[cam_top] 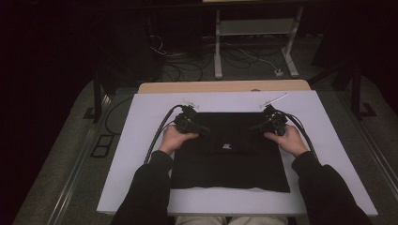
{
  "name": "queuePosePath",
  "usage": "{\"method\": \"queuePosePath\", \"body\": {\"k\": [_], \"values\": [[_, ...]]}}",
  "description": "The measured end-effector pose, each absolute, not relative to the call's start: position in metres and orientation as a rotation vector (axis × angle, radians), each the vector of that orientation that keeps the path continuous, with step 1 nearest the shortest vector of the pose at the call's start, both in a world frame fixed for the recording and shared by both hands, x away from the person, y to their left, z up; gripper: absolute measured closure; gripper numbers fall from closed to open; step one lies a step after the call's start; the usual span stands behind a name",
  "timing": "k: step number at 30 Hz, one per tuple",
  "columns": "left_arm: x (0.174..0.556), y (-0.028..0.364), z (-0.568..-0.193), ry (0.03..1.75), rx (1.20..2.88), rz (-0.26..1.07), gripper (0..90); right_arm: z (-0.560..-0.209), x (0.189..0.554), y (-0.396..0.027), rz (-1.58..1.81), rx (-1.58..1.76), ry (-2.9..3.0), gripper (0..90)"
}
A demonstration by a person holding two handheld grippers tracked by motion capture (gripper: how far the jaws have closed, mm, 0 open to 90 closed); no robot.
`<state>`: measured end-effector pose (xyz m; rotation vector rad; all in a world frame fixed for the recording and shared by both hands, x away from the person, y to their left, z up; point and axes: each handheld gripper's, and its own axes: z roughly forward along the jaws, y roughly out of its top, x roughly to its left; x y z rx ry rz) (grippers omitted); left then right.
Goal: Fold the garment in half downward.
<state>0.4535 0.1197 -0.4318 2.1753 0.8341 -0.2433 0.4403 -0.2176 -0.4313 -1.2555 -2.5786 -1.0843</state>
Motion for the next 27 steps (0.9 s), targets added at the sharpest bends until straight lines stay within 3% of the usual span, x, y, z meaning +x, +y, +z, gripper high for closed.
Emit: {"method": "queuePosePath", "body": {"k": [14,27], "values": [[0.435,0.123,-0.415,0.796,2.088,-0.11,82.4,-0.416,0.425,-0.225,-1.225,-1.229,-2.552,85.8],[0.412,0.136,-0.405,0.787,2.046,-0.095,82.4,-0.404,0.405,-0.228,-1.306,-1.175,-2.513,85.8]]}}
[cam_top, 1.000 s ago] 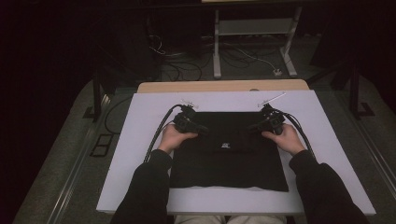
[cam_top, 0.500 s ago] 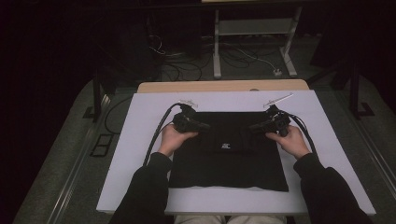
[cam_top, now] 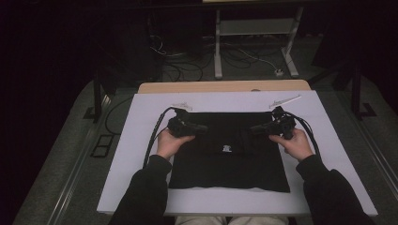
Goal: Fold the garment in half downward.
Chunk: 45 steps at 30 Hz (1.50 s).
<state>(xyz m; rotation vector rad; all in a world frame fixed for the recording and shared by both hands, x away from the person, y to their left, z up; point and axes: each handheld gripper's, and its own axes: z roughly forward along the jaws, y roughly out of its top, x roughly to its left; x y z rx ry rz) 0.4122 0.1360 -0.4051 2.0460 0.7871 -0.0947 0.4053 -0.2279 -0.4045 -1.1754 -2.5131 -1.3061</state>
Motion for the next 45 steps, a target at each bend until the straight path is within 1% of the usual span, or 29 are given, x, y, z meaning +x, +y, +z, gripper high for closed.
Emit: {"method": "queuePosePath", "body": {"k": [3,6,11,26,38,45], "values": [[0.404,0.139,-0.404,0.782,2.024,-0.114,82.4,-0.404,0.398,-0.231,-1.323,-1.179,-2.482,85.8],[0.395,0.14,-0.403,0.777,2.053,-0.1,82.4,-0.406,0.392,-0.234,-1.325,-1.184,-2.461,85.8],[0.382,0.144,-0.4,0.775,2.021,-0.121,82.4,-0.407,0.378,-0.236,-1.319,-1.17,-2.456,85.8],[0.353,0.159,-0.406,0.783,2.039,-0.183,82.4,-0.404,0.348,-0.238,-1.344,-1.118,-2.389,86.1],[0.339,0.157,-0.405,0.72,2.112,-0.22,82.4,-0.413,0.319,-0.238,-1.282,-1.091,-2.363,86.1],[0.316,0.153,-0.411,0.673,2.185,-0.268,82.4,-0.417,0.304,-0.235,-1.236,-1.042,-2.371,86.1]]}}
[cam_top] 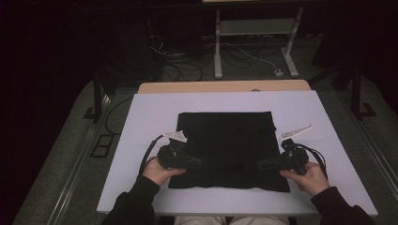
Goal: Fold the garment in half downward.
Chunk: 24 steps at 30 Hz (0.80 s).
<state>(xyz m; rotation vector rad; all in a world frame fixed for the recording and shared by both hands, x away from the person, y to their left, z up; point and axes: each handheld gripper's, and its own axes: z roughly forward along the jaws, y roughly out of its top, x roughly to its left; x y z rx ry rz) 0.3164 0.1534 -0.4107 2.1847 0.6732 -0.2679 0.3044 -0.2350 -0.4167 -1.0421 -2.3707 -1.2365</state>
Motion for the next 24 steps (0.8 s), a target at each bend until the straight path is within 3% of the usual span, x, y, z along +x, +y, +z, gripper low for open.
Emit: {"method": "queuePosePath", "body": {"k": [24], "values": [[0.294,0.155,-0.42,0.624,2.29,-0.296,82.1,-0.421,0.273,-0.235,-1.128,-0.948,-2.393,86.0]]}}
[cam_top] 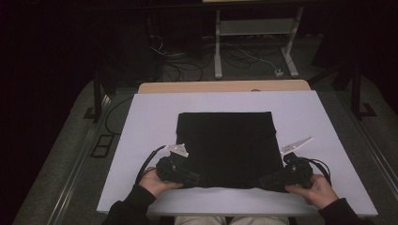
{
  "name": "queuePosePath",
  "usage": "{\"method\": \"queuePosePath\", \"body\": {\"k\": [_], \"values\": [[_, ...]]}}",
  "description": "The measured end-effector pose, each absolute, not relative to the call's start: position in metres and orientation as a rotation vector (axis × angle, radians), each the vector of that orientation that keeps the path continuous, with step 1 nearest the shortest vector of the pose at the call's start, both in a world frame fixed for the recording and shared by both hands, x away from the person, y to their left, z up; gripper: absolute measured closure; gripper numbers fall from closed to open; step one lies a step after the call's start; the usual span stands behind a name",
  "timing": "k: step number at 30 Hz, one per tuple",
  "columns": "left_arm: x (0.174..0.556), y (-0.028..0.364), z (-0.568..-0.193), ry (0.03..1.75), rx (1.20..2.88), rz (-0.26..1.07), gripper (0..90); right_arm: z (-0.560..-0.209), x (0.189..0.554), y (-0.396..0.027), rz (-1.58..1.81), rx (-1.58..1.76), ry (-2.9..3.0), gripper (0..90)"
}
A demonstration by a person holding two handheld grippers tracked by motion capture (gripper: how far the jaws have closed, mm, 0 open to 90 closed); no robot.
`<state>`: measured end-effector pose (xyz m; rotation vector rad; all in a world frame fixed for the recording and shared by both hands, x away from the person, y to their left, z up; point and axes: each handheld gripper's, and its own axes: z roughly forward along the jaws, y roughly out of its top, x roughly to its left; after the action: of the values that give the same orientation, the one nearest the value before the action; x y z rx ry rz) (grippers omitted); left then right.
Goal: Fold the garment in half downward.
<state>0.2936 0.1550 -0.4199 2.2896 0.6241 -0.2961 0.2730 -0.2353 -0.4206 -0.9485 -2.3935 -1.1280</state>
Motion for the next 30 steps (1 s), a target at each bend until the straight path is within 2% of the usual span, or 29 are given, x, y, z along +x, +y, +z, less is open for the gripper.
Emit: {"method": "queuePosePath", "body": {"k": [18,21,26,30], "values": [[0.289,0.155,-0.423,0.612,2.33,-0.341,80.2,-0.424,0.267,-0.231,-1.046,-0.904,-2.393,84.4],[0.291,0.158,-0.421,0.613,2.301,-0.387,78.3,-0.422,0.266,-0.232,-1.068,-0.901,-2.408,79.7],[0.291,0.162,-0.416,0.603,2.246,-0.448,67.8,-0.416,0.266,-0.235,-1.132,-0.916,-2.391,72.5],[0.29,0.164,-0.414,0.603,2.233,-0.448,57.7,-0.413,0.265,-0.234,-1.151,-0.926,-2.41,62.8]]}}
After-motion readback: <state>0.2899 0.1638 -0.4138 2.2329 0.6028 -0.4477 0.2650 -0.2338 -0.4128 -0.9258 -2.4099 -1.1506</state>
